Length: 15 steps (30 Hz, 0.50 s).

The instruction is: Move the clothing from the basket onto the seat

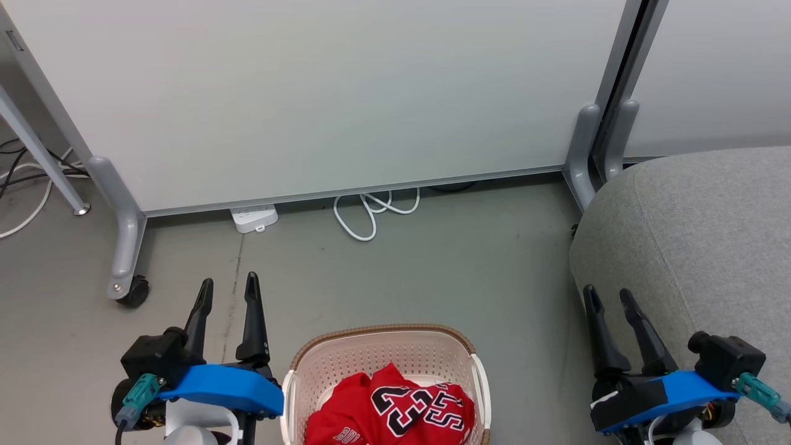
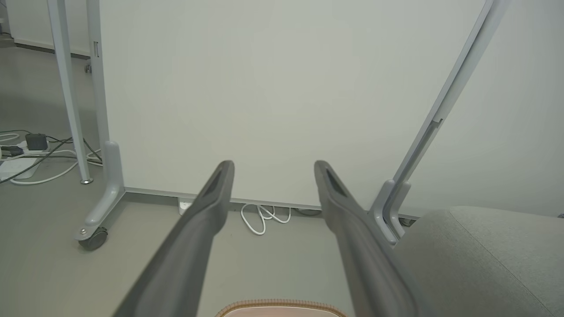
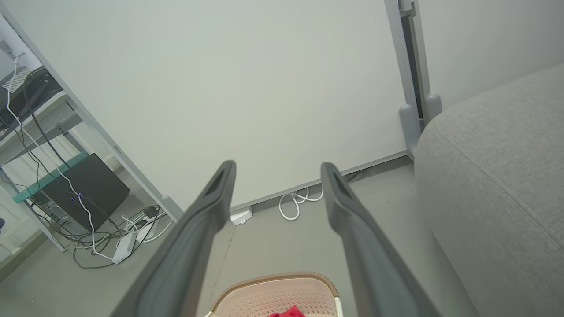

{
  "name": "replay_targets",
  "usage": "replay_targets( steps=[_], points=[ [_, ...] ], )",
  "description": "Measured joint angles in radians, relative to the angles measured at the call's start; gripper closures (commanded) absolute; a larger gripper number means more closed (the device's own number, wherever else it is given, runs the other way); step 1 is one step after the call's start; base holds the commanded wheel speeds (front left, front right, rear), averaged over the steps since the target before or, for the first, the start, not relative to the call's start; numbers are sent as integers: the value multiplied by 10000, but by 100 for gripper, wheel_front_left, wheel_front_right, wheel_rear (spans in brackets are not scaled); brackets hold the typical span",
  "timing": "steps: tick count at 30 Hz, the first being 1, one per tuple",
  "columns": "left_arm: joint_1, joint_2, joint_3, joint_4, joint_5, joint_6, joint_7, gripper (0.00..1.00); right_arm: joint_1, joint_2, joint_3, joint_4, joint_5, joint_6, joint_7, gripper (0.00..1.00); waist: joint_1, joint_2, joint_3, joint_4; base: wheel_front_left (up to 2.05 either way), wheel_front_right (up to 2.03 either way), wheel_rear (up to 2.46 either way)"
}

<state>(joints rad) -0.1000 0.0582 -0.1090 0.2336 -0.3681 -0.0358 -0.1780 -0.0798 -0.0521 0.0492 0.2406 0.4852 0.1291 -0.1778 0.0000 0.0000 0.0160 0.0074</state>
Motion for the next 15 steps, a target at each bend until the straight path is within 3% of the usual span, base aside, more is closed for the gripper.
replay_targets(
  steps=[15],
  points=[
    [-48, -8, -161, 159, 1147, -2, -324, 0, -7, 6, 96, 10, -1350, 0, -326, 0, 0, 0, -12, 23, 0, 0, 0]
  ],
)
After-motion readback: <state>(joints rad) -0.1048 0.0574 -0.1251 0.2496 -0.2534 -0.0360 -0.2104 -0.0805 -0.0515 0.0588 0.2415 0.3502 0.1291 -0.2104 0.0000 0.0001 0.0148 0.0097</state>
